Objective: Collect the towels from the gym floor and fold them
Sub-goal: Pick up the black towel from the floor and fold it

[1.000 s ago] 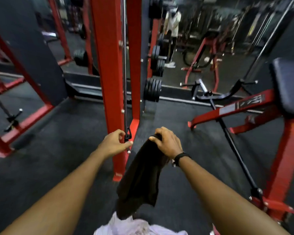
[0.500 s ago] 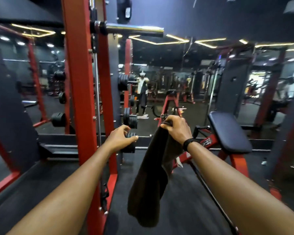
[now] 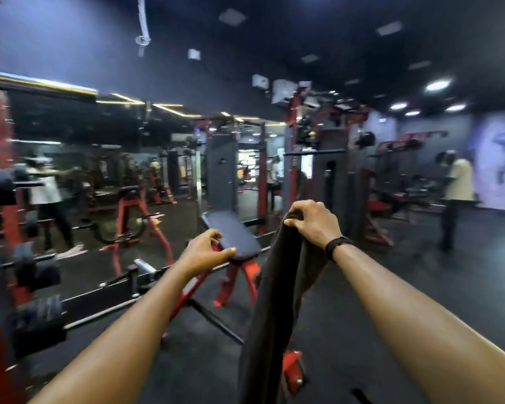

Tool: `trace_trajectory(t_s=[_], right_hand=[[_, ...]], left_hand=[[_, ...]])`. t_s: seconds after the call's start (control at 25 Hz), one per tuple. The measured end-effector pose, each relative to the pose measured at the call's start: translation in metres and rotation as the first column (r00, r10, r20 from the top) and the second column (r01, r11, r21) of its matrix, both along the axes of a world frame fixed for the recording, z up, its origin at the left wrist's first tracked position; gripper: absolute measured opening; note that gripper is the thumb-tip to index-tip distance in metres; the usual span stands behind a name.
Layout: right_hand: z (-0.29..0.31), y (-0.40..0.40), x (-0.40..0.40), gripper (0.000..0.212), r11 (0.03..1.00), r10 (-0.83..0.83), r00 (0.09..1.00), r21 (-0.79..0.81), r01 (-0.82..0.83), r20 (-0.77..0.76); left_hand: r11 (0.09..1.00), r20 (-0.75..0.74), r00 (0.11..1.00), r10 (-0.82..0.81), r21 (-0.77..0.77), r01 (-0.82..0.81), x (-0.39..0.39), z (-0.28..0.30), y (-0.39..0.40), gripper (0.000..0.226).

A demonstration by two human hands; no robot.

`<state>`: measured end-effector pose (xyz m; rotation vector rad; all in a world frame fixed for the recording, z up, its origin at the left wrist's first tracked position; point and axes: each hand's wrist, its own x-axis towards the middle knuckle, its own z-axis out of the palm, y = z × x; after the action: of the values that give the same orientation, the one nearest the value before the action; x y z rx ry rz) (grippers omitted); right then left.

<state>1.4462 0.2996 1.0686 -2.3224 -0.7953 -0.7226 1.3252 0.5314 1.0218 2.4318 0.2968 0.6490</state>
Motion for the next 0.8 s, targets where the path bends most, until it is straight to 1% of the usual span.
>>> trace_trajectory(t_s=[0.12, 0.2, 0.32, 0.44, 0.52, 0.6, 0.72, 0.8], right_hand=[[0.009, -0.09, -0.017, 0.018, 0.988, -0.147, 0.989, -0.048, 0.147, -0.002], [0.01, -0.156, -0.035, 0.017, 0.96, -0.269, 0.963, -0.085, 0.266, -0.02], [0.008, -0.256, -0.074, 0.015, 0.899, -0.429, 0.902, -0.123, 0.42, -0.051], [0.004, -0.346, -0.117, 0.014, 0.839, -0.539, 0.838, -0.143, 0.525, -0.083], [0.001, -0.41, -0.157, 0.014, 0.773, -0.631, 0.772, -0.151, 0.616, -0.083], [-0.003, -0.473, -0.201, 0.017, 0.702, -0.712, 0.695, -0.126, 0.701, -0.099], [-0.005, -0.557, -0.279, 0.017, 0.582, -0.814, 0.57, -0.158, 0.798, -0.116], [-0.005, -0.603, -0.327, 0.019, 0.516, -0.856, 0.502, -0.128, 0.847, -0.128]], left_hand=[[0.987, -0.029, 0.986, -0.163, -0.011, 0.162, 0.027, -0.003, -0.064, 0.055], [0.964, -0.04, 0.963, -0.265, -0.005, 0.265, 0.043, -0.005, -0.115, 0.056], [0.903, -0.054, 0.901, -0.43, -0.019, 0.43, 0.055, -0.004, -0.196, 0.058], [0.828, -0.072, 0.825, -0.561, -0.03, 0.56, 0.058, 0.0, -0.277, 0.061], [0.766, -0.082, 0.762, -0.642, -0.027, 0.642, 0.054, 0.001, -0.341, 0.063], [0.687, -0.077, 0.684, -0.725, -0.027, 0.726, 0.042, 0.001, -0.405, 0.062], [0.581, -0.047, 0.579, -0.814, -0.039, 0.813, 0.008, -0.003, -0.504, 0.058], [0.503, -0.04, 0.502, -0.864, -0.052, 0.862, -0.021, -0.005, -0.562, 0.057]])
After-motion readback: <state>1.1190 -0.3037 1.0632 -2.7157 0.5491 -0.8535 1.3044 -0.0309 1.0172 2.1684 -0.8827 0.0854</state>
